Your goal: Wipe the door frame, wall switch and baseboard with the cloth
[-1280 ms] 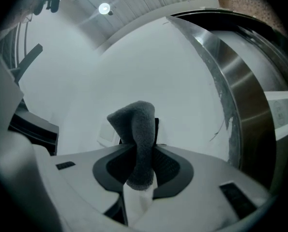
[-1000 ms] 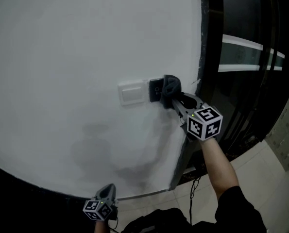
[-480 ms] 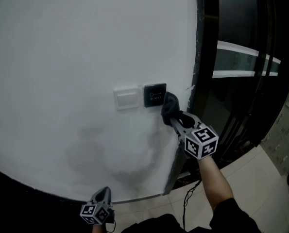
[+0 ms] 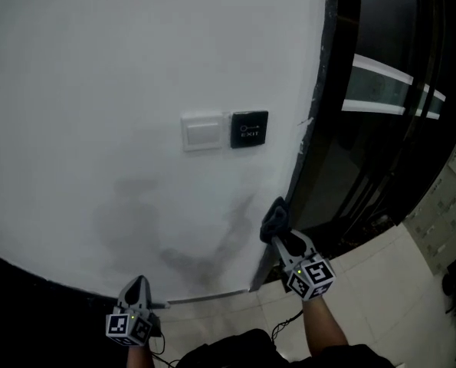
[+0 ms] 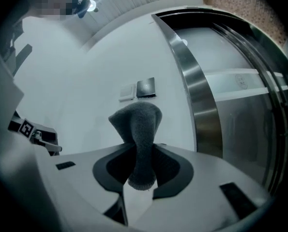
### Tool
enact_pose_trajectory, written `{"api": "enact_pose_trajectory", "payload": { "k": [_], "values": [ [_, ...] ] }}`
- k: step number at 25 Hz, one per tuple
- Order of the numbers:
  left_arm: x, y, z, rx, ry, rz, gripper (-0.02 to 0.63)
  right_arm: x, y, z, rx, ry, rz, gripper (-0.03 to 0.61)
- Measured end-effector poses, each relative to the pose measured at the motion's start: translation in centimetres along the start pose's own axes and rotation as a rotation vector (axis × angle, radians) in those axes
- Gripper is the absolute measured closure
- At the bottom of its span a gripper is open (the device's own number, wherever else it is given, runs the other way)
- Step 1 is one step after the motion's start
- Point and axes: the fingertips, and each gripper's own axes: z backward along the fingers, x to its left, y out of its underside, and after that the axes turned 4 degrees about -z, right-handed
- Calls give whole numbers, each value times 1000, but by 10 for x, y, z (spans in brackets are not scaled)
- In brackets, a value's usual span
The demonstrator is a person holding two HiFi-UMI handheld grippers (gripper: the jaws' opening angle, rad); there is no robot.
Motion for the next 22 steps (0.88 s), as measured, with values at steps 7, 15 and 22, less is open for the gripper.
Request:
{"api": "enact_pose_trajectory", "payload": {
  "k": [7, 15, 22],
  "values": [
    [-14, 1, 13, -27, 53, 24, 624, 11, 45, 26, 119, -36, 21, 480],
    [26, -8, 61, -42, 17, 35, 623, 53, 64, 15, 132, -69, -17, 481],
    [72, 3, 105, 33, -21, 27, 623, 133, 102, -5, 155, -157, -61, 481]
  ]
}}
